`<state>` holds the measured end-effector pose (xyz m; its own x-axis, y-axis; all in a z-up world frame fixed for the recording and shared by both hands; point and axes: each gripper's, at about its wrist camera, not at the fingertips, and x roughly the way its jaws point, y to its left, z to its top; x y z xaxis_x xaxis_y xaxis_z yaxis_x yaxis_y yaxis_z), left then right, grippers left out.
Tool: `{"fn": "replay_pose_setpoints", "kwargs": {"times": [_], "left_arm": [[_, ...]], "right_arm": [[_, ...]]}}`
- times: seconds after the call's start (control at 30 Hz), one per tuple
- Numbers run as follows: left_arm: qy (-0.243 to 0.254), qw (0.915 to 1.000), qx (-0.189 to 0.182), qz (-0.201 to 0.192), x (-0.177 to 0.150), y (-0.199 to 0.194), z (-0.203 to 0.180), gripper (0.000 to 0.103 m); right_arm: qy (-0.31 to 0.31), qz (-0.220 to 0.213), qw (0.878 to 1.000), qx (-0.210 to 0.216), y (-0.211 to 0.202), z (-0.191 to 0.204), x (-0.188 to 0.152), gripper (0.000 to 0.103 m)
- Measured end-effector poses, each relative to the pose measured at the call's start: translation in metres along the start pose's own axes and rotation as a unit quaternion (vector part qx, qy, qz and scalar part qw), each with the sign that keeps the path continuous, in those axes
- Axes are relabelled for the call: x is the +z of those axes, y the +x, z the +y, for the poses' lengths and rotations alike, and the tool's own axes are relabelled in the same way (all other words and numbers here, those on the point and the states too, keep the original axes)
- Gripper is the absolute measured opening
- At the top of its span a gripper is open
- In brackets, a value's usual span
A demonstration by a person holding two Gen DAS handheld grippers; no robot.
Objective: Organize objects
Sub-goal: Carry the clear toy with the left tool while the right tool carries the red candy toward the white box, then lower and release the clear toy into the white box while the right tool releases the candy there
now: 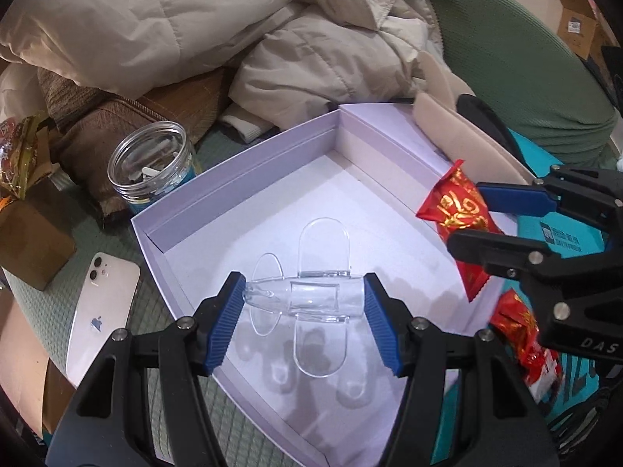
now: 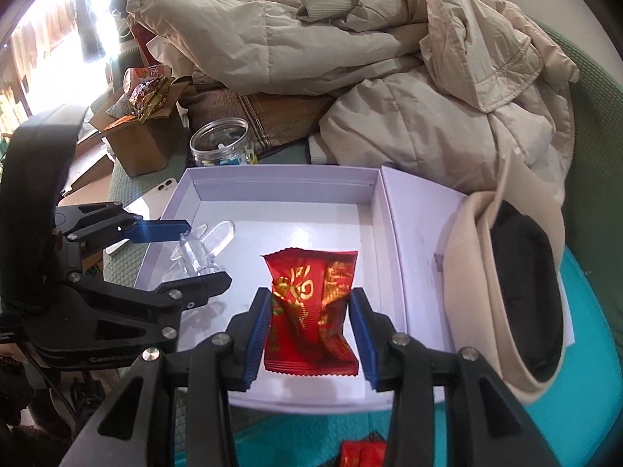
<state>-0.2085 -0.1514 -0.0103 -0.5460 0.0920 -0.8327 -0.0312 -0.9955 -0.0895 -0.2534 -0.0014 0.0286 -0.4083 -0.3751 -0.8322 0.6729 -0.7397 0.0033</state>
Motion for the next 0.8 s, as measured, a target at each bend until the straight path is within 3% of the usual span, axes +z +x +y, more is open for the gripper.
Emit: {"fn": "replay_pose_setpoints", "kwargs": {"times": [0.43, 0.8], "left_arm": [[-0.014, 0.9996, 0.019, 0.013, 0.018, 0.032, 0.021, 0.060], [0.018, 0.9975, 0.063, 0.028, 0.036, 0.051, 0.028, 0.060]], "right_arm": [[-0.023, 0.006, 1.000, 0.003, 0.033, -0.002, 0.025, 0.041], [-0.036, 0.017, 0.999, -0.003, 0.059, -0.005, 0.035, 0.041]]}}
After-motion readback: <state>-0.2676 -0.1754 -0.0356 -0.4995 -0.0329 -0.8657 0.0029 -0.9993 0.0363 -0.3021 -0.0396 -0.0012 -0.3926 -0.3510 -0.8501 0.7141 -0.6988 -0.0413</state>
